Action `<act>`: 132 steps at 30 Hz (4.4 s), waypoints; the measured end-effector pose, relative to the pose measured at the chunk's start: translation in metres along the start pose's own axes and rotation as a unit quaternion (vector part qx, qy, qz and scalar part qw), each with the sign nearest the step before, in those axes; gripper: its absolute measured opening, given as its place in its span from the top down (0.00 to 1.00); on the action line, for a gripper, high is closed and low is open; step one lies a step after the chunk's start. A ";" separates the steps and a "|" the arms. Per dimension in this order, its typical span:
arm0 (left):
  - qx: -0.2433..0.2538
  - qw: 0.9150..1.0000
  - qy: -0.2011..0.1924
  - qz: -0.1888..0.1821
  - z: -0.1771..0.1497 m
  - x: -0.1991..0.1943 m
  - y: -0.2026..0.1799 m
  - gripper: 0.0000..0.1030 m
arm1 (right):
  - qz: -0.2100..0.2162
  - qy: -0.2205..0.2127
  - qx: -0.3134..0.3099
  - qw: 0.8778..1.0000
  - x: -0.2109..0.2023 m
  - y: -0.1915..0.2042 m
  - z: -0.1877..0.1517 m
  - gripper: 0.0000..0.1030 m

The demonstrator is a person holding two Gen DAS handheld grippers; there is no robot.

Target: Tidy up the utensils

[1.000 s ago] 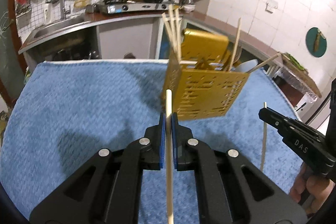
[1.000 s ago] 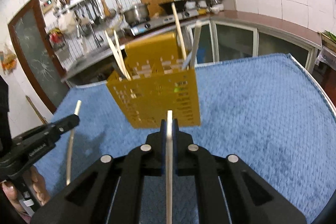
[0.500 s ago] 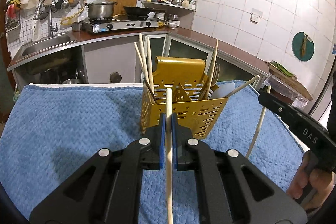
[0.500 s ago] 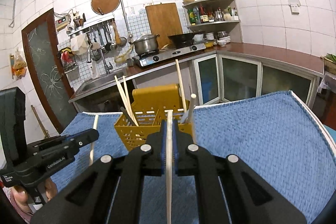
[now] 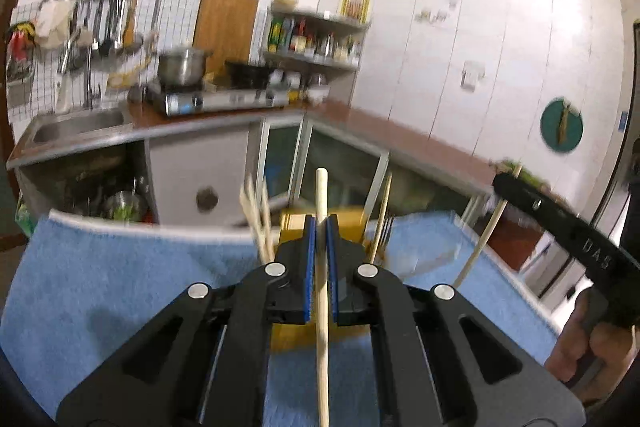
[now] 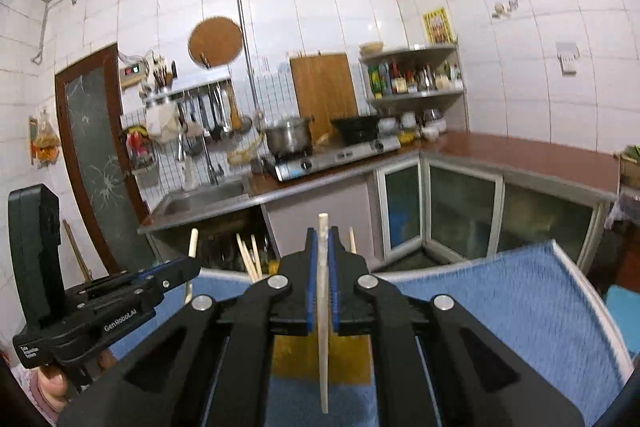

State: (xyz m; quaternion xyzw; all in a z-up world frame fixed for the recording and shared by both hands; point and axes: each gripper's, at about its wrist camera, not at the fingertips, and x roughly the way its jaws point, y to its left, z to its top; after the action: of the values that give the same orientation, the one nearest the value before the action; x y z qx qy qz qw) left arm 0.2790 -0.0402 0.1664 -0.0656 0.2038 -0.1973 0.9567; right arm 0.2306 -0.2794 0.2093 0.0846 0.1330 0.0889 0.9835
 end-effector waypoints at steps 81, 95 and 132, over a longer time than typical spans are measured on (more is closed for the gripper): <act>-0.004 0.983 -0.062 0.170 -0.151 -0.150 -0.002 0.05 | -0.089 0.014 -0.034 0.995 -0.103 0.001 -0.152 0.04; -0.003 0.983 -0.038 0.177 -0.208 -0.176 -0.011 0.05 | -0.092 0.036 -0.081 0.992 -0.123 0.028 -0.211 0.04; 0.067 0.971 -0.019 0.227 -0.221 -0.155 -0.026 0.05 | -0.112 0.031 -0.070 0.991 -0.121 0.024 -0.223 0.04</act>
State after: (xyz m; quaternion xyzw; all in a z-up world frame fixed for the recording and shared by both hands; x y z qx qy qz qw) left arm 0.0480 -0.0114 0.0277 0.0431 0.1816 0.0134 0.9823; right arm 0.0503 -0.2488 0.0320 -0.0029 0.1654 -0.0103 0.9862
